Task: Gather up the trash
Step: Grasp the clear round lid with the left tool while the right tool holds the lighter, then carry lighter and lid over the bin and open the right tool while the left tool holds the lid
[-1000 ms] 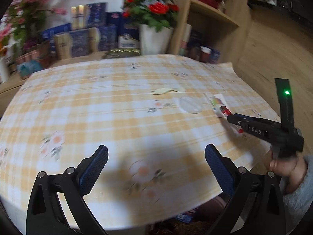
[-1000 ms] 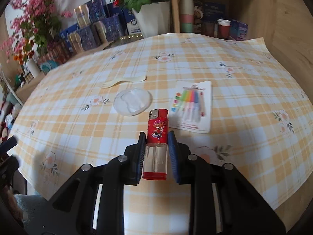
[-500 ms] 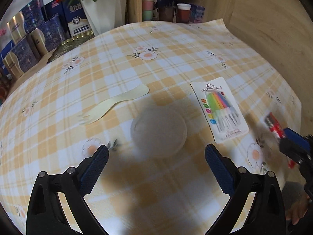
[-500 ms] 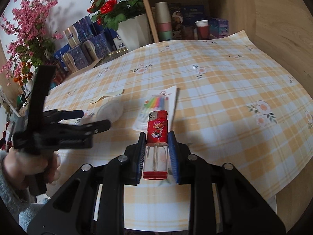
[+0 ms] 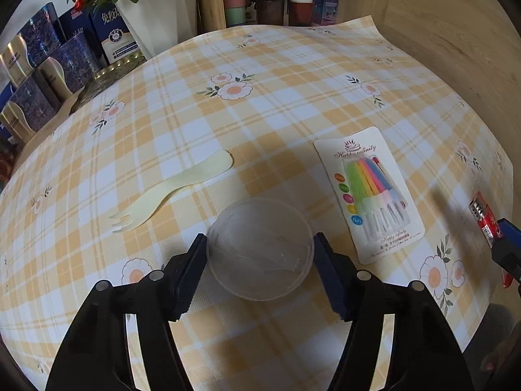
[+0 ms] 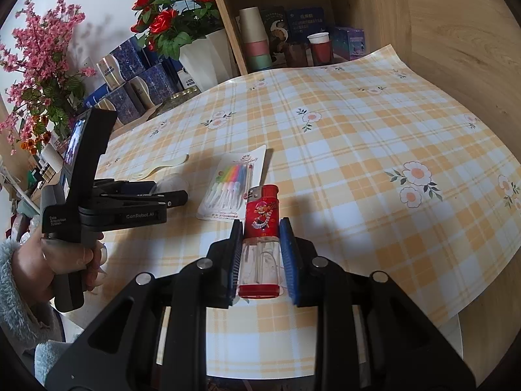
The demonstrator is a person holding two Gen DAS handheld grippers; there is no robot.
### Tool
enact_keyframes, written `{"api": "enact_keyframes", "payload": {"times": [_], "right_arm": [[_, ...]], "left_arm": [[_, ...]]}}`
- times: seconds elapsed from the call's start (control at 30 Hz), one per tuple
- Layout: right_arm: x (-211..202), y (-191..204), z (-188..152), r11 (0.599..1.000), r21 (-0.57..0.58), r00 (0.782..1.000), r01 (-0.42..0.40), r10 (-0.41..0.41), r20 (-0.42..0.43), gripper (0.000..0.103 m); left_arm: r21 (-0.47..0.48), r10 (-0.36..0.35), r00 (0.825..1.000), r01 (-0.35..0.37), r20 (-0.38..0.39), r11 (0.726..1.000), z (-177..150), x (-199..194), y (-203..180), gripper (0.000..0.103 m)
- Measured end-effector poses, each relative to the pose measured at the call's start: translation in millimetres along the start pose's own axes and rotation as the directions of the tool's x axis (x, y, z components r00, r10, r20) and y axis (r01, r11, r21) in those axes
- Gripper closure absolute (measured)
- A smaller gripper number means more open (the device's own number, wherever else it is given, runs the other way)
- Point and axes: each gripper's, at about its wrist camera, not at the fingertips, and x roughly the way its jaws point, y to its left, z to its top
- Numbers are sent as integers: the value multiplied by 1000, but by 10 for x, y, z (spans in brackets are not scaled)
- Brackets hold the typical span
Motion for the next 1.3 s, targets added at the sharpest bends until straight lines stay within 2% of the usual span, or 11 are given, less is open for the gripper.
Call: {"api": "enact_keyframes", "payload": {"times": [0.17,0.4,0.63,0.8,1.03,1.2,1.3], "right_arm": [[-124,66,-8,1000,-16,1000,-5,5,12,77],[-341,242,-138,998,-50,999,-32,32,6,77],[-596,539,-496,990,-108,996,-88,85,-34,77],[-691,825,-915,975,-170,987,-144,130,-92,77],[-564,1151,-1470,954,-216,966,-210,168,-195,77],[-313,1270,-1717,940,-231,937,-251,176,-304,77],[-147,1337,-1835,935,-241,918,-260,163,-361,77]], "left_arm": [[-5,-23,1000,23,10,1000,-140,-172,-3,39],[-61,-75,996,78,46,995,-524,-666,27,39],[-146,-101,990,115,99,983,-1260,-1298,69,39],[-170,-68,988,91,135,981,-1799,-1708,116,39],[-187,-39,984,71,172,980,-2467,-2038,143,39],[-196,-20,983,57,185,979,-2786,-2047,130,39],[-248,-22,981,70,194,966,-2932,-2037,148,39]]}}
